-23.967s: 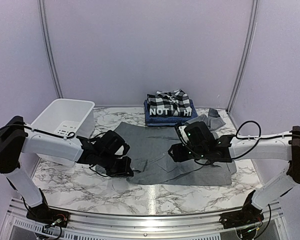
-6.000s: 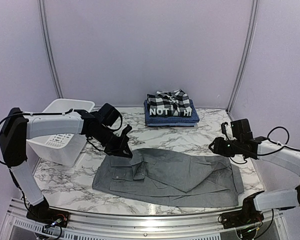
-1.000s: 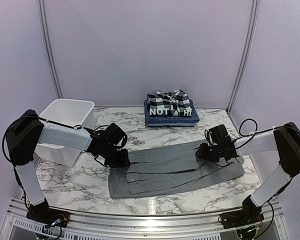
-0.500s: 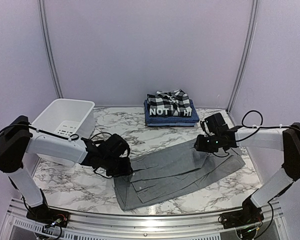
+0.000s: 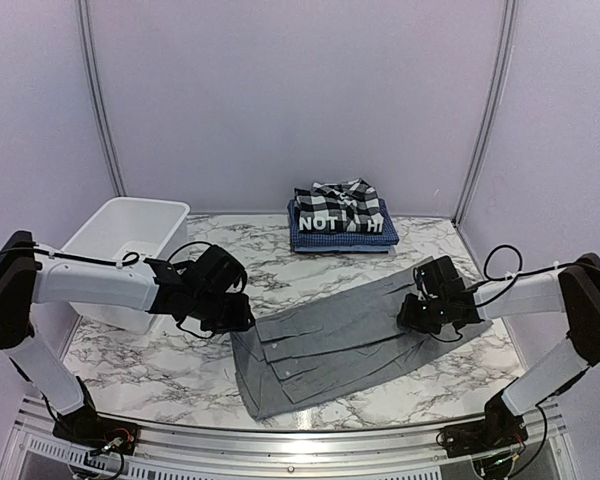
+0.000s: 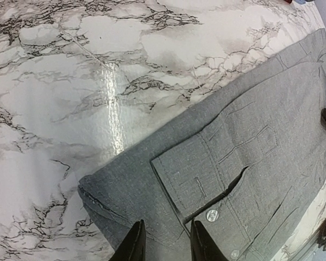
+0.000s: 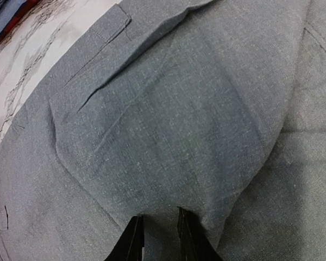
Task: Fold and stack the long sleeve shirts
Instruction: Rotate the rectangle-folded shirt at the center of the board.
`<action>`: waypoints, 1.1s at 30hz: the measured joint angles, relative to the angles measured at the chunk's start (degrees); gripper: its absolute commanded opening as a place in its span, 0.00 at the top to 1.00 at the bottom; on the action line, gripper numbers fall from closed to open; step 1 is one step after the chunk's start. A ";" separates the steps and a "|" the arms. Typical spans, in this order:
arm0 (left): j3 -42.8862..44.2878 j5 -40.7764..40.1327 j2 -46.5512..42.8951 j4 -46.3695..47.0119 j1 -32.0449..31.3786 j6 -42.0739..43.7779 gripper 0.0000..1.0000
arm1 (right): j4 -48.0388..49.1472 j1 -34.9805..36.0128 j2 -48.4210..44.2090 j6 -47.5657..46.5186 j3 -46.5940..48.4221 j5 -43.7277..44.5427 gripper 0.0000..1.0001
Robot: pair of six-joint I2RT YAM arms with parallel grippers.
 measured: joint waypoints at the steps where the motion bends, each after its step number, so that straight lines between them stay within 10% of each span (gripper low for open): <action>1: 0.04 0.00 0.00 -0.09 0.28 0.42 0.70 | -0.02 -0.02 -0.15 0.09 0.00 -0.04 0.69; 13: 1.92 0.94 0.02 -1.14 2.91 4.39 0.70 | -9.55 -6.38 -17.20 0.44 -0.83 4.92 0.58; 33: 11.30 4.59 9.07 -2.19 4.83 10.97 0.67 | -5.64 -23.39 -7.39 -4.33 -4.15 1.25 0.55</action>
